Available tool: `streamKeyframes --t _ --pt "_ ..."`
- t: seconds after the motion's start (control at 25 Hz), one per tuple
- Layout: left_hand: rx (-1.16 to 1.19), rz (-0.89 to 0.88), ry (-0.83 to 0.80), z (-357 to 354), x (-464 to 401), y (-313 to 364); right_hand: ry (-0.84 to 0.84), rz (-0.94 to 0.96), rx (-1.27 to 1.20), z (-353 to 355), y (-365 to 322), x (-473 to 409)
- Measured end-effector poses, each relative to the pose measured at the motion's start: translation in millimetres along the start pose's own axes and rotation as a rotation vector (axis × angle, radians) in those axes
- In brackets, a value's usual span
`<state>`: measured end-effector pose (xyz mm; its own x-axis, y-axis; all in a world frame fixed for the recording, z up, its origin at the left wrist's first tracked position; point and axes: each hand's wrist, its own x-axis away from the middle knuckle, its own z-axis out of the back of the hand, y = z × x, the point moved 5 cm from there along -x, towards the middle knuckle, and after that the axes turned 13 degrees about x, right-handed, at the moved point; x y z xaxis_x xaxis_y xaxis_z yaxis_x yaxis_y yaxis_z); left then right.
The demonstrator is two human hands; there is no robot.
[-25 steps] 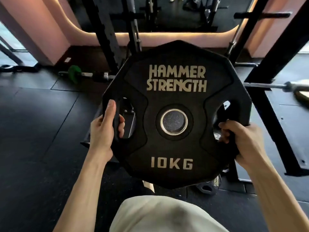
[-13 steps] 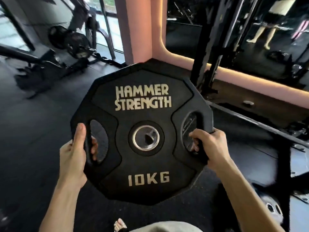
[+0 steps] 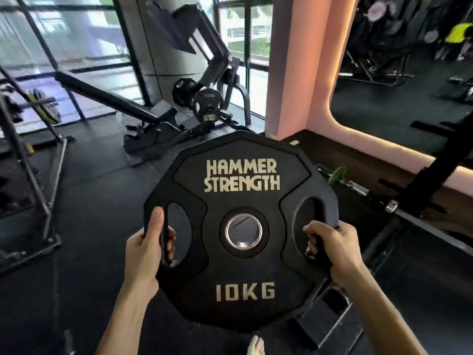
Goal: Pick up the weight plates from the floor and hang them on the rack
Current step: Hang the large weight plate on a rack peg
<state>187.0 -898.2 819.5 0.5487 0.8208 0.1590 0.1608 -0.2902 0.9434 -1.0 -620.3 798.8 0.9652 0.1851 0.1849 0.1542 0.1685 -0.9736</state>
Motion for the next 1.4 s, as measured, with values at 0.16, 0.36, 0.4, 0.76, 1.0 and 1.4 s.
streamKeyframes --t 0.16,0.36,0.4,0.76,1.0,1.4 --pt "-0.009 -0.012 0.014 -15 -107 4 -0.022 0.009 -0.008 -67 -12 -93" --pt "-0.024 -0.059 0.038 -60 -248 16 -0.036 0.004 0.0 -137 -42 -224" --pt "-0.028 -0.06 0.042 -71 -276 19 -0.031 0.006 0.002 -149 -52 -250" --pt "-0.014 -0.029 -0.053 -183 -539 18 0.054 0.017 -0.03 -241 -107 -470" --pt "-0.044 0.023 -0.205 -292 -726 23 0.212 -0.044 -0.104 -282 -145 -622" --pt "-0.023 0.063 -0.432 -539 -954 -13 0.423 -0.019 -0.098 -265 -192 -883"
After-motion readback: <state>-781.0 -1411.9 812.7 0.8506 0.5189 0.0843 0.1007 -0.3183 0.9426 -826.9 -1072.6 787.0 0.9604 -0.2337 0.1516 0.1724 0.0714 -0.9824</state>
